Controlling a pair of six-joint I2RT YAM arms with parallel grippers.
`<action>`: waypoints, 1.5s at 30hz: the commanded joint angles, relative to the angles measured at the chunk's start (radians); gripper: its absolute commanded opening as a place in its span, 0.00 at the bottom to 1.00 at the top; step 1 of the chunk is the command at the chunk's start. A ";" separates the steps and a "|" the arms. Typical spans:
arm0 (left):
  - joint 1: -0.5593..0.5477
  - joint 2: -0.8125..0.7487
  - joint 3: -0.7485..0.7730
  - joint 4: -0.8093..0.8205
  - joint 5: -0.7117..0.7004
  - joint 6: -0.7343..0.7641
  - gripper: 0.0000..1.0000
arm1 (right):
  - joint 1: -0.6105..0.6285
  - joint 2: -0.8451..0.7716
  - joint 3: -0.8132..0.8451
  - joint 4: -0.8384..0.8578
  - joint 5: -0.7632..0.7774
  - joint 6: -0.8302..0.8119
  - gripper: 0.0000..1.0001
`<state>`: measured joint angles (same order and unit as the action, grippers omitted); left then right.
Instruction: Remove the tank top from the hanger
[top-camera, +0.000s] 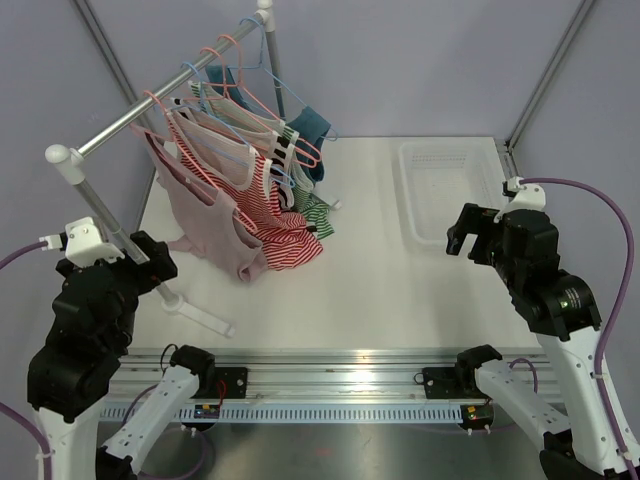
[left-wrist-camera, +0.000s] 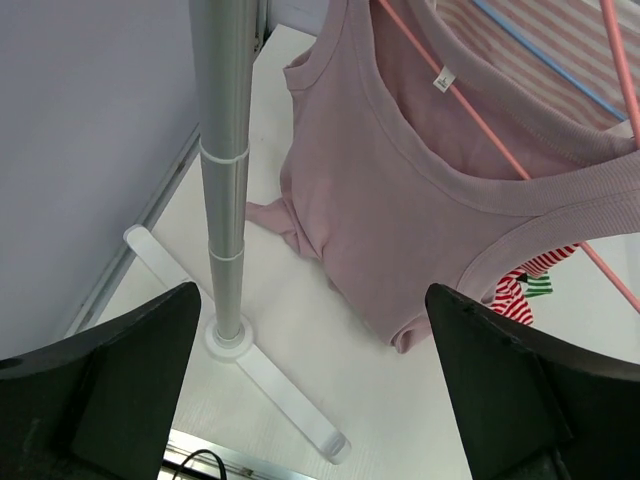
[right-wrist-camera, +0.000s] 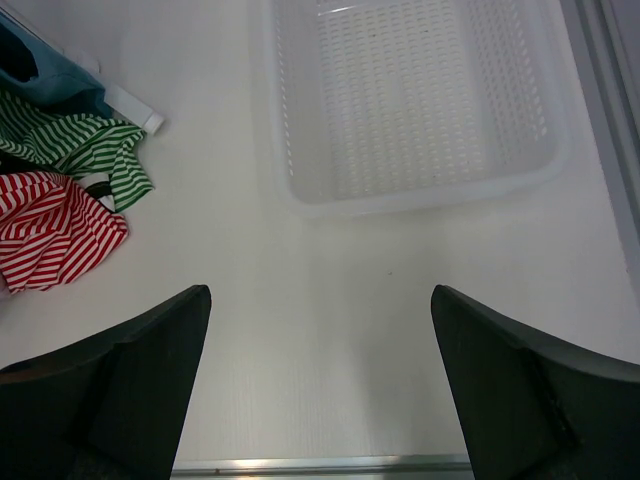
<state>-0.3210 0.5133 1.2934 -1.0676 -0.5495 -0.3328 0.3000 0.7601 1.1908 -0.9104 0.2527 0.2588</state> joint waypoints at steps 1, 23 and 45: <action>-0.004 0.046 0.056 0.034 0.054 -0.008 0.99 | -0.002 -0.010 0.001 0.051 0.025 0.028 1.00; -0.007 0.547 0.437 0.149 0.097 -0.134 0.88 | -0.002 -0.021 -0.102 0.220 -0.248 0.085 0.99; -0.024 0.732 0.529 0.193 -0.079 -0.126 0.00 | -0.001 -0.008 -0.085 0.176 -0.360 0.059 0.99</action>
<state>-0.3336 1.2659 1.7550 -0.9211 -0.5705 -0.4431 0.3000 0.7448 1.0836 -0.7479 -0.0742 0.3328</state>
